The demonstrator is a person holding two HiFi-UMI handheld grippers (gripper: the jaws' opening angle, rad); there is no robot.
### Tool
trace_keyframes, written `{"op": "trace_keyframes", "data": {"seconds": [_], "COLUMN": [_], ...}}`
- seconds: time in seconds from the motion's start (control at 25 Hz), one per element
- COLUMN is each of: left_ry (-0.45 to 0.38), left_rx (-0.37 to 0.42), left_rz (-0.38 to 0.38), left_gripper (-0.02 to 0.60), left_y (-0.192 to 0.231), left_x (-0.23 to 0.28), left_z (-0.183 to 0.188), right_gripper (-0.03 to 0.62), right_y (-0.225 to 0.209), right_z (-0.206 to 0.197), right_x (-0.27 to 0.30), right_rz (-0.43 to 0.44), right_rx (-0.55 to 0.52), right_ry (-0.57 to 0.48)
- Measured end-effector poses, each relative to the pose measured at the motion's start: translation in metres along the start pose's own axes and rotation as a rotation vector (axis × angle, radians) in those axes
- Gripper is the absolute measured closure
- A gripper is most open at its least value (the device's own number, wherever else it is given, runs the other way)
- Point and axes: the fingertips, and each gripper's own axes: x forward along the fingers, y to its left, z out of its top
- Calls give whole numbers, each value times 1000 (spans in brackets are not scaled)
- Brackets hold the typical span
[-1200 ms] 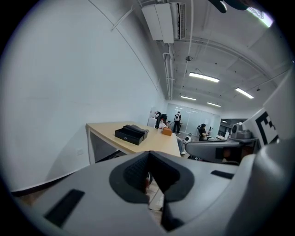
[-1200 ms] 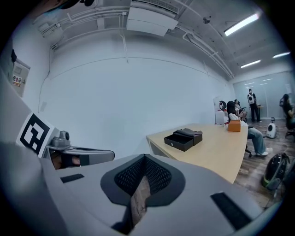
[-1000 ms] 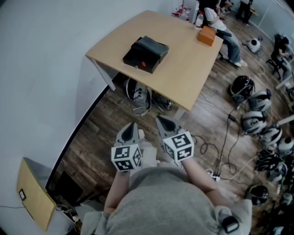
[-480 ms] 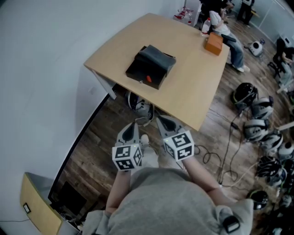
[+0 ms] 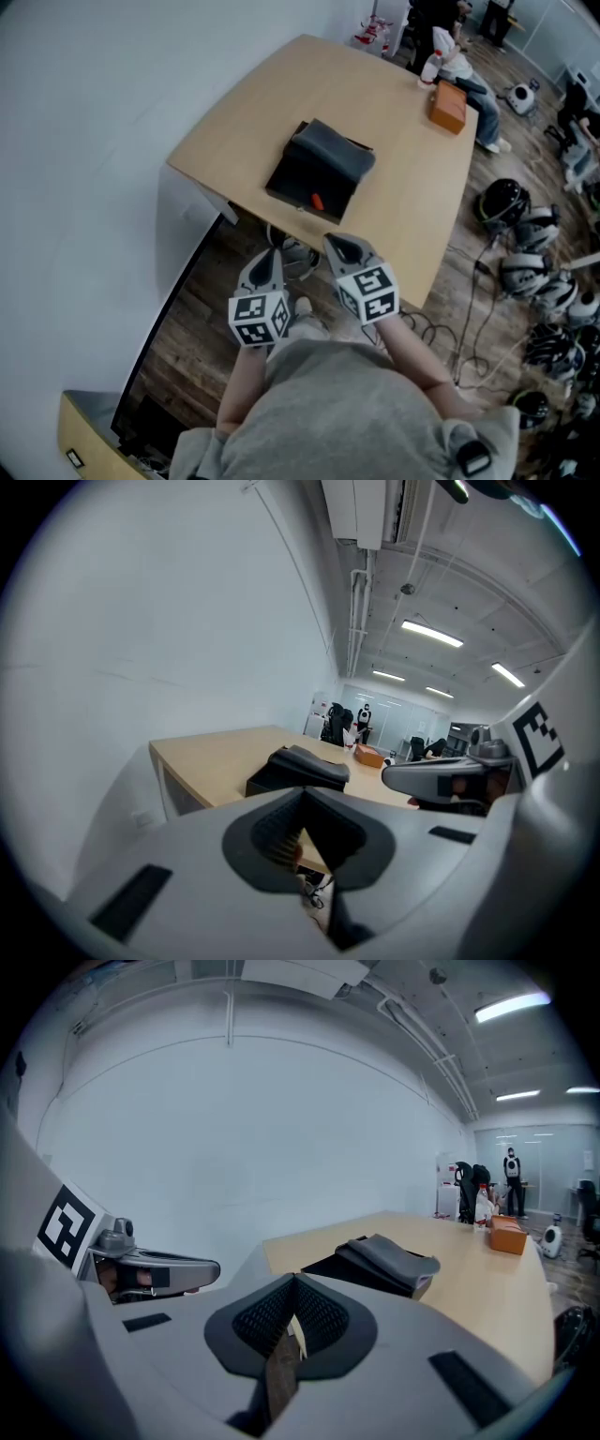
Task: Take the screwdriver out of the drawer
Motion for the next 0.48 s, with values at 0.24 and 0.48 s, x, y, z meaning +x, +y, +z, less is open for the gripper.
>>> {"op": "trace_keyframes", "data": {"seconds": [0.24,0.48], "left_ry": [-2,16], "left_rx": [10,16], "left_rz": [-8,-19], "left_gripper": [581,581], "left_y": [2,3], "left_x": [1,-2], "left_z": [6,2], "right_gripper": [595,595], "right_y": [-3,-9], "right_z": [-1,-16], "right_x": [0,4], "right_rz": [-27,-39], "right_rx": [3,-1], "right_ry": [10,71]}}
